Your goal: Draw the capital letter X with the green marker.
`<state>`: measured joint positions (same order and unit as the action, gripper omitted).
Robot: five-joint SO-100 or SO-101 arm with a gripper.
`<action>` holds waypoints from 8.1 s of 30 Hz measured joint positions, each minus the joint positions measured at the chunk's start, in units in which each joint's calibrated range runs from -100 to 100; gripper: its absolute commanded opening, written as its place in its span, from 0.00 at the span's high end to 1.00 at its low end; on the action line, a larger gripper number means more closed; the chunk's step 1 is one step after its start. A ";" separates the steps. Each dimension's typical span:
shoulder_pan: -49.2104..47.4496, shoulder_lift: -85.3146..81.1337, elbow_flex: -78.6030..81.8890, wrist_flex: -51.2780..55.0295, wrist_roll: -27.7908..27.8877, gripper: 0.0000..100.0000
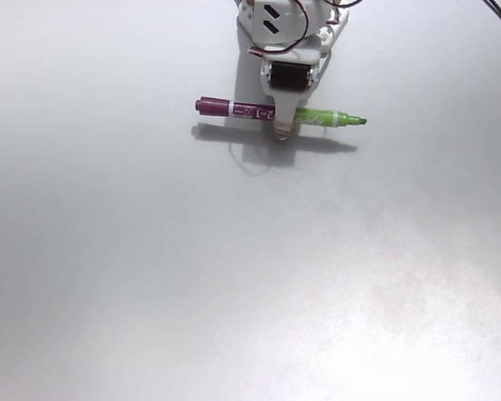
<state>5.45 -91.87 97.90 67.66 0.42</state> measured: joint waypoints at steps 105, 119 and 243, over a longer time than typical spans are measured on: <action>8.77 61.68 -89.76 -21.22 27.59 0.99; 24.84 85.97 -60.72 -95.22 43.52 0.99; 29.55 126.26 -49.26 -135.33 51.82 0.99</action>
<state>35.00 34.39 48.64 -67.66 52.23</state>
